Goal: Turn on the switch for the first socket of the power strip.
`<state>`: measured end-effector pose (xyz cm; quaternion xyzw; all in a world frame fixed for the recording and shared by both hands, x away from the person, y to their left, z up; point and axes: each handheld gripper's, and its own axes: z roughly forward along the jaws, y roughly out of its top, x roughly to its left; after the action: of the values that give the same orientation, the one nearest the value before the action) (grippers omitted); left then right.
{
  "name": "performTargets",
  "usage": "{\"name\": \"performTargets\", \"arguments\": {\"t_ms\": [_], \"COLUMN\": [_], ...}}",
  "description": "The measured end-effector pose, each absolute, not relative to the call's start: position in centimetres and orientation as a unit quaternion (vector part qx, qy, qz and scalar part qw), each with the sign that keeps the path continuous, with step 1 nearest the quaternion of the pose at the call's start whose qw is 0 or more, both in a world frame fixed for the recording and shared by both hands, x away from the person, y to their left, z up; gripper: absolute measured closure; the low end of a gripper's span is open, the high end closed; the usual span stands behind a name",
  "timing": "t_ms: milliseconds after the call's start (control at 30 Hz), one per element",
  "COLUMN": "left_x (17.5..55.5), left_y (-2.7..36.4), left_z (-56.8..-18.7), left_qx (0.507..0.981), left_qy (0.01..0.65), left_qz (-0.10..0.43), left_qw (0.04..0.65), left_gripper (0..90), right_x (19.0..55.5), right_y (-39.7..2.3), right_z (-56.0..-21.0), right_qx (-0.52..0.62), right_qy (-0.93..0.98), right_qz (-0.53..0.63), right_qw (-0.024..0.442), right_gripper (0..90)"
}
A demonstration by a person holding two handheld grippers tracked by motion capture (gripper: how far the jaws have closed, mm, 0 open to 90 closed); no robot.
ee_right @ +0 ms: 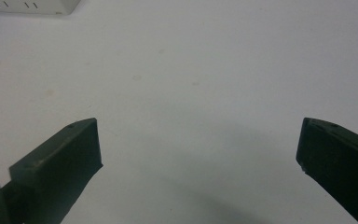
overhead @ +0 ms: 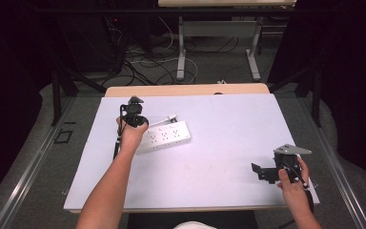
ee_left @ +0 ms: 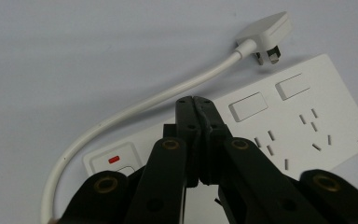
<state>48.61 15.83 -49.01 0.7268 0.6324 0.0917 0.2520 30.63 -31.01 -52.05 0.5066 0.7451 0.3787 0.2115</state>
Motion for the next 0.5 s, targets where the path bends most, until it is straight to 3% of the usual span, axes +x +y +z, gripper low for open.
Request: {"name": "performTargets", "arguments": {"t_ms": [500], "left_x": [48.89], "left_y": [15.60], "left_z": [-49.78], "left_qx": [0.729], "left_qy": [0.635], "left_qz": [0.086], "left_qw": [0.239], "left_gripper": [90.0], "right_x": [30.63], "right_y": [-31.01], "right_z": [-52.09], "right_qx": [0.508], "right_qy": [0.745], "right_qz": [0.379], "right_qw": [0.210], "right_gripper": [0.0]}}
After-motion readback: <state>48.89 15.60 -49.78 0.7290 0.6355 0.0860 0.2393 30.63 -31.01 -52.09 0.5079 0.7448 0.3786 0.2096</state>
